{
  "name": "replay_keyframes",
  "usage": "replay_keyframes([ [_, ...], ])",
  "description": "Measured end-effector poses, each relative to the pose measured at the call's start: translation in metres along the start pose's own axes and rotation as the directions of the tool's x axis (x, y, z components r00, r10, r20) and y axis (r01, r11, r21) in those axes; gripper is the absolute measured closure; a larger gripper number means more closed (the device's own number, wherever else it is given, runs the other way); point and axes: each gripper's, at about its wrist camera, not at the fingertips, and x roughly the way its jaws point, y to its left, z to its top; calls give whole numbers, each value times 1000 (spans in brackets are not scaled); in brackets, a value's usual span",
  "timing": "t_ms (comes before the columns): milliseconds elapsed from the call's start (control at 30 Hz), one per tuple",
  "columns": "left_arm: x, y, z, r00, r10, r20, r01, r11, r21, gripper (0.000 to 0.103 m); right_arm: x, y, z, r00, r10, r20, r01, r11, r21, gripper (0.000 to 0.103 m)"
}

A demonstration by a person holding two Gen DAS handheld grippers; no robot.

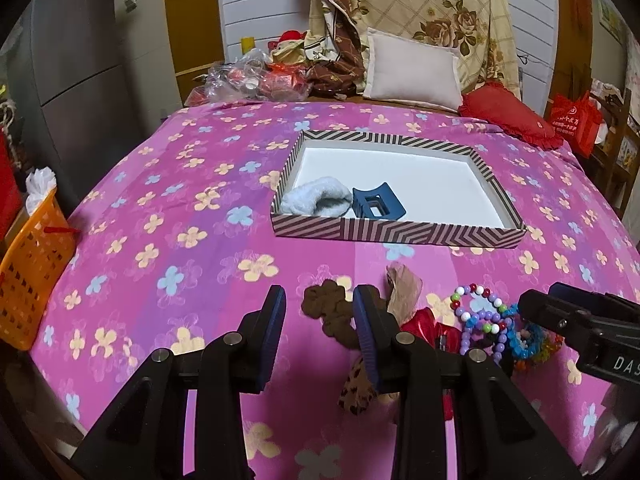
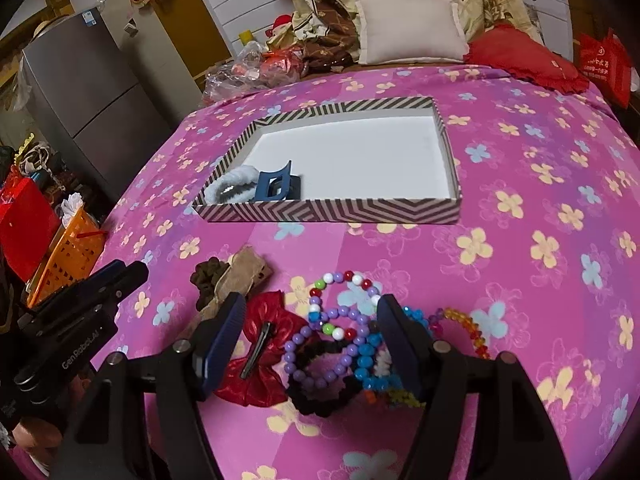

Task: Organize jewelry
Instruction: 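Move left tool to the brown bow clip while right tool approaches a beaded bracelet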

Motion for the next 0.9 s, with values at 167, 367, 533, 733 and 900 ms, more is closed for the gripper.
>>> replay_keyframes([
  [167, -3, -1, -5, 1000, 0, -6, 0, 1000, -1, 66, -5, -1, -5, 1000, -7, 1, 7, 1000, -10, 31],
  [367, -9, -2, -9, 1000, -4, -2, 4, 1000, -3, 66, -8, -1, -12, 1000, -15, -4, 15, 999, -31, 30],
  [533, -11, -2, -11, 1000, -8, -7, 8, 1000, -7, 66, -9, 1, -18, 1000, -13, -15, 12, 999, -40, 30],
  [733, -13, -2, -14, 1000, -10, -9, 10, 1000, -9, 66, -11, 2, -21, 1000, -16, -16, 15, 999, -48, 30],
  [900, -14, -3, -17, 1000, -16, -10, 16, 1000, -15, 66, -13, 4, -21, 1000, -20, -12, 19, 998, -56, 30],
])
